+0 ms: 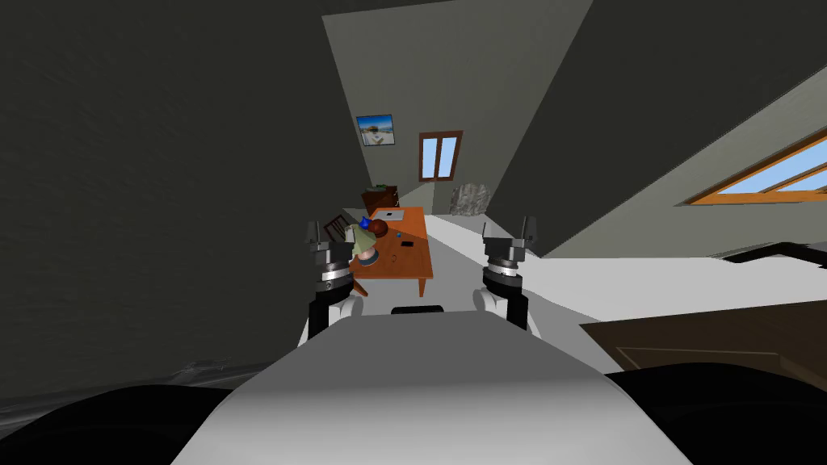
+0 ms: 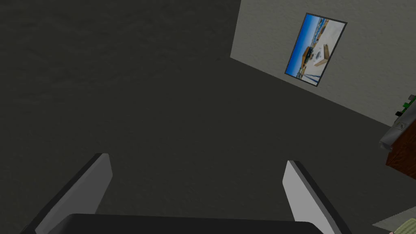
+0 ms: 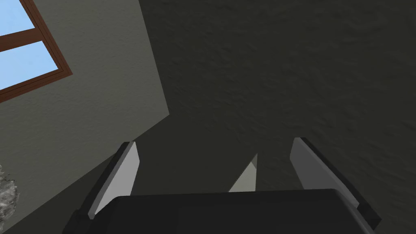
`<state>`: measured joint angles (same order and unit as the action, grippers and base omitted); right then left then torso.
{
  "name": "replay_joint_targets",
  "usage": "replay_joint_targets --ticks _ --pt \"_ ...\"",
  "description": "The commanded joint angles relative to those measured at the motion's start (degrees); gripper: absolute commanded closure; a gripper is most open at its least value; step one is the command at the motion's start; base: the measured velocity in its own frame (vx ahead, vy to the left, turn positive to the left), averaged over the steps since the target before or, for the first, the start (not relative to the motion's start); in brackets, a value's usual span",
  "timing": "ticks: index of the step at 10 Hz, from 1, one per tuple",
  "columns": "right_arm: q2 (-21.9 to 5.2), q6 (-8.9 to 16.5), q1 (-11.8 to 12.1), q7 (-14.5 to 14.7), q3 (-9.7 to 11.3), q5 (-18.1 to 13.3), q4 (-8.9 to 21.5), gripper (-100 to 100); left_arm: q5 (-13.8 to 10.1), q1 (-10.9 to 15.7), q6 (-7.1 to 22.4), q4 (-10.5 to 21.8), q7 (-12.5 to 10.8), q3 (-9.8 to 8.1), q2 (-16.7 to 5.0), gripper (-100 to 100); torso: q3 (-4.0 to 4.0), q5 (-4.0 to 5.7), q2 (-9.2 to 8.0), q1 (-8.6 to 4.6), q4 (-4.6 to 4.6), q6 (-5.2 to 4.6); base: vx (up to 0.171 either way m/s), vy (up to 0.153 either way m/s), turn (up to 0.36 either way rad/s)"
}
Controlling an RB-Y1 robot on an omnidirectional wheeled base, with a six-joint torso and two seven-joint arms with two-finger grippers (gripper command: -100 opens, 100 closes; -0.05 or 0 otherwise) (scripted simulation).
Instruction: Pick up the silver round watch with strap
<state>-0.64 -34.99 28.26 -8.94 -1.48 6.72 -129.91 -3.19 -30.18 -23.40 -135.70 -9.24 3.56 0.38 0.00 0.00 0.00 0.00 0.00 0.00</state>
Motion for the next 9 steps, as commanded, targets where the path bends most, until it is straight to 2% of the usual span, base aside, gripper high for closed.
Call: replay_joint_targets --ticks 1,5,6,8,9 --pt "0.0 0.0 0.0 0.0 0.0 0.0 0.0 0 -0.18 0.44 0.23 0.97 -0.18 -0.15 -1.77 -100 0.0 0.0 0.0 0.0 0.0 0.0 -0.007 -0.009 -0.023" --pt "0.0 0.0 0.0 0.0 0.0 0.0 0.0 0 -1.25 2.9 1.44 6.25 -1.27 -1.06 -6.27 -100 -0.05 0.02 -0.09 -0.11 -0.02 -0.01 -0.029 -0.03 -0.042" --pt "0.0 0.0 -0.01 0.0 0.0 0.0 0.0 0 -1.25 2.9 1.44 6.3 -1.27 -1.06 -6.27 -100 -0.07 0.03 -0.13 -0.14 -0.02 -0.01 -0.035 -0.027 -0.016" --pt "0.0 0.0 -0.01 0.0 0.0 0.0 0.0 0 -2.08 4.75 2.33 9.88 -2.14 -1.76 -7.73 -100 -0.06 0.02 -0.11 -0.1 -0.02 -0.01 -0.035 -0.033 -0.064" --pt "0.0 0.0 -0.01 0.0 0.0 0.0 0.0 0 -2.08 4.75 2.33 10.2 -2.14 -1.76 -7.73 -100 -0.07 0.03 -0.13 -0.12 -0.03 -0.01 -0.031 -0.027 -0.026"
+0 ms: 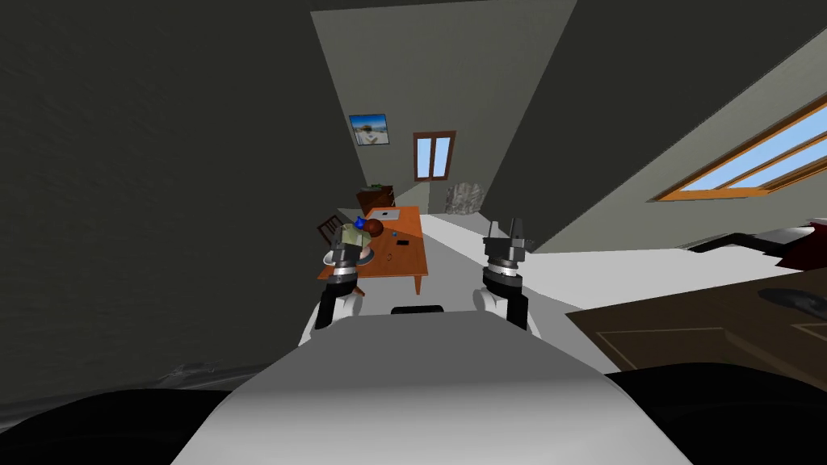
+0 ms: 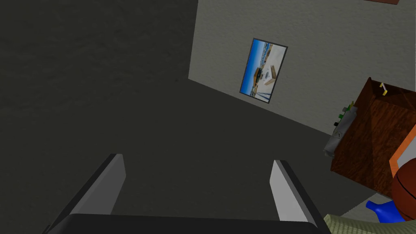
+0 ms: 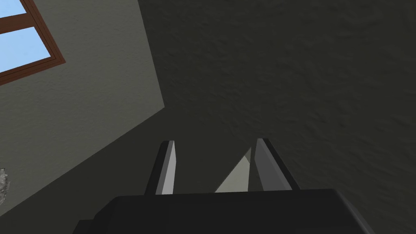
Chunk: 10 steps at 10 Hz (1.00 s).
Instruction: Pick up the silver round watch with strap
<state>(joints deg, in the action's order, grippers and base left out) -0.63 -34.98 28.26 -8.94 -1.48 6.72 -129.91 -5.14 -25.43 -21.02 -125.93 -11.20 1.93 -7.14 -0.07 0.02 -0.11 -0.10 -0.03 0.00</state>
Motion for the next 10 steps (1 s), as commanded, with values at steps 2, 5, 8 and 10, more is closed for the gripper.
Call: replay_joint_targets --ticks 2,5,8,10 --pt "0.0 0.0 0.0 0.0 0.0 0.0 0.0 0 -1.11 2.19 0.99 4.18 -1.25 -0.93 -1.19 -100 0.0 0.0 -0.01 -0.02 0.0 -0.01 -0.042 -0.041 -0.079" --pt "0.0 0.0 0.0 0.0 0.0 0.0 0.0 0 -1.65 3.4 1.57 7.42 -1.86 -1.38 -1.55 -100 -0.01 0.01 -0.02 -0.07 0.0 -0.01 -0.034 -0.04 -0.037" --pt "0.0 0.0 0.0 0.0 0.0 0.0 0.0 0 -2.83 6.03 2.81 12.74 -3.21 -2.37 -2.06 -100 -0.02 0.02 -0.05 -0.1 -0.01 -0.01 -0.043 -0.049 -0.067" --pt "0.0 0.0 0.0 0.0 0.0 0.0 0.0 0 -4.14 8.91 4.2 17.15 -4.75 -3.49 -2.32 -100 -0.02 0.02 -0.03 -0.08 -0.01 -0.01 -0.047 -0.058 -0.091"
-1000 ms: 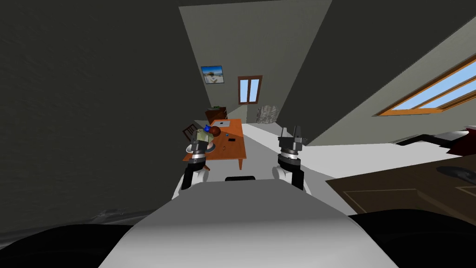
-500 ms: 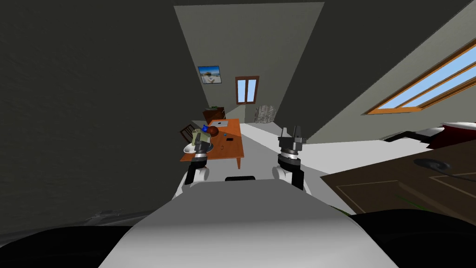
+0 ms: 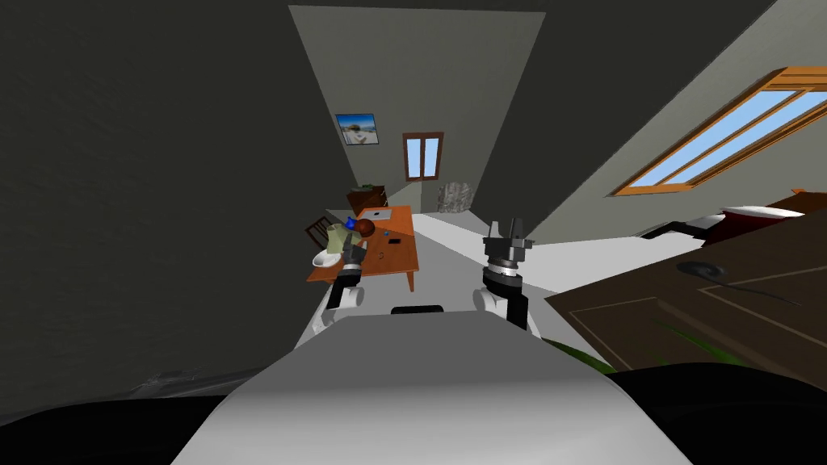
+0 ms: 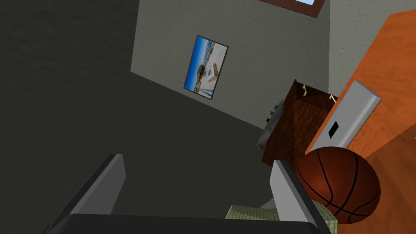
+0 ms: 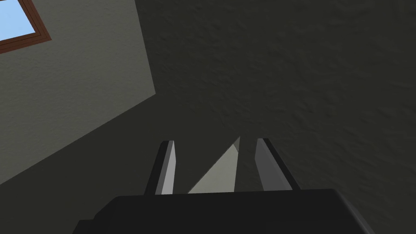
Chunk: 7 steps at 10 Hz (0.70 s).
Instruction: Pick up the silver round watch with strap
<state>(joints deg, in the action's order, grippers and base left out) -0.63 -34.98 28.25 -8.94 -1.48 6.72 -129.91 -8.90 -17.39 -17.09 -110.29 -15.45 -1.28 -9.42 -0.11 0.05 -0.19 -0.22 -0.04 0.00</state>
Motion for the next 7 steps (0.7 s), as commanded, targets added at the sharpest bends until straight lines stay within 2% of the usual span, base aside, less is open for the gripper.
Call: replay_joint_targets --ticks 1,2,3,4,5,6,7 --pt "0.0 0.0 0.0 0.0 0.0 0.0 0.0 0 -0.37 0.87 0.26 2.86 -0.49 -0.28 -0.03 -100 0.0 0.0 0.0 0.0 0.0 0.0 -0.035 -0.044 -0.032" --pt "0.0 0.0 0.01 0.0 0.0 0.0 0.0 0 -1.07 2.4 1.0 4.64 -1.33 -0.9 -0.07 -100 0.02 -0.01 0.05 0.06 0.0 0.02 -0.021 -0.04 -0.048" --pt "0.0 0.0 0.0 0.0 0.0 0.0 0.0 0 -1.07 2.4 1.0 6.02 -1.33 -0.9 -0.07 -100 0.05 -0.01 0.1 0.09 0.02 0.01 -0.016 -0.028 -0.035" --pt "0.0 0.0 0.01 0.0 -0.01 0.0 0.0 0 -1.8 3.98 1.78 8.09 -2.22 -1.56 -0.05 -100 0.06 -0.02 0.12 0.14 0.02 0.02 -0.025 -0.035 -0.054" --pt "0.0 0.0 0.01 0.0 0.0 0.0 0.0 0 -1.8 3.98 1.78 9.22 -2.22 -1.56 -0.05 -100 0.06 -0.02 0.11 0.11 0.02 0.0 -0.02 -0.033 -0.036" --pt "0.0 0.0 0.01 0.0 -0.01 0.0 0.0 0 -2.55 5.63 2.59 11.58 -3.16 -2.26 0.0 -100 0.06 -0.02 0.11 0.13 0.02 0.02 -0.02 -0.038 -0.046" --pt "0.0 0.0 0.01 0.0 0.0 0.0 0.0 0 -2.55 5.63 2.59 12.52 -3.16 -2.26 0.0 -100 0.06 -0.02 0.12 0.1 0.02 0.01 -0.014 -0.028 -0.03"
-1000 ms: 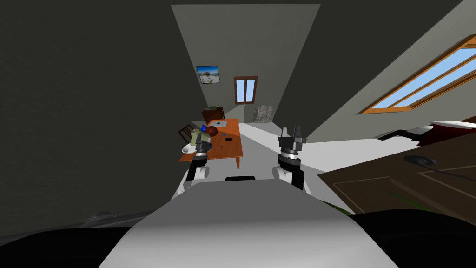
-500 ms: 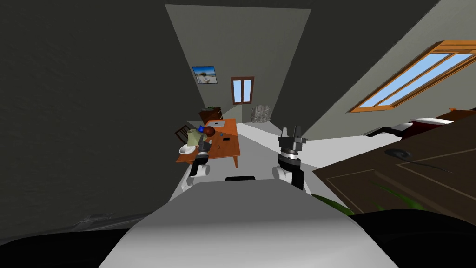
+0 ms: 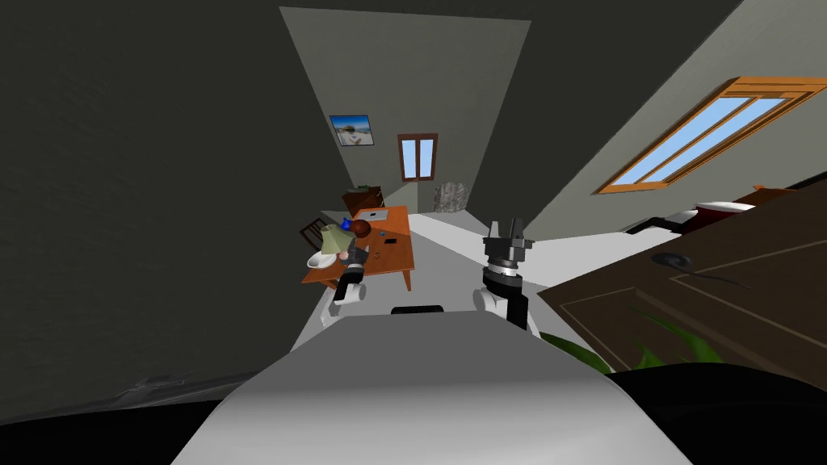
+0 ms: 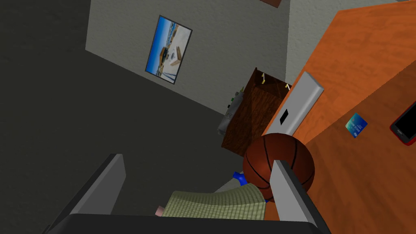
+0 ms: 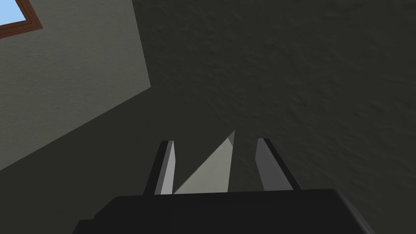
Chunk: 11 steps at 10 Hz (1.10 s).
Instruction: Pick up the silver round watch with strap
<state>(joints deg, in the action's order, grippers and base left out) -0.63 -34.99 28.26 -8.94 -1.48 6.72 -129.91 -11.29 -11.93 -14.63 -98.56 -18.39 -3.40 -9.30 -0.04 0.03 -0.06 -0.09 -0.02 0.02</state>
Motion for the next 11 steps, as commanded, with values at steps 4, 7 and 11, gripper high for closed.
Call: replay_joint_targets --ticks 4,7,11 --pt "0.0 0.0 0.0 0.0 0.0 0.0 0.0 0 -1.76 3.61 1.87 7.67 -2.26 -1.67 0.08 -100 0.01 -0.01 0.01 0.01 0.0 -0.01 -0.01 -0.026 -0.034" --pt "0.0 0.0 0.0 0.0 0.0 0.0 0.0 0 -3.48 7.25 3.73 13.47 -4.48 -3.34 0.41 -100 0.03 -0.01 0.05 0.04 0.01 0.01 0.0 -0.025 -0.024" --pt "0.0 0.0 0.0 0.0 0.0 0.0 0.0 0 -5.27 10.99 5.69 20.03 -6.86 -5.14 0.85 -100 0.05 -0.01 0.08 0.06 0.02 0.02 0.008 -0.02 -0.013"
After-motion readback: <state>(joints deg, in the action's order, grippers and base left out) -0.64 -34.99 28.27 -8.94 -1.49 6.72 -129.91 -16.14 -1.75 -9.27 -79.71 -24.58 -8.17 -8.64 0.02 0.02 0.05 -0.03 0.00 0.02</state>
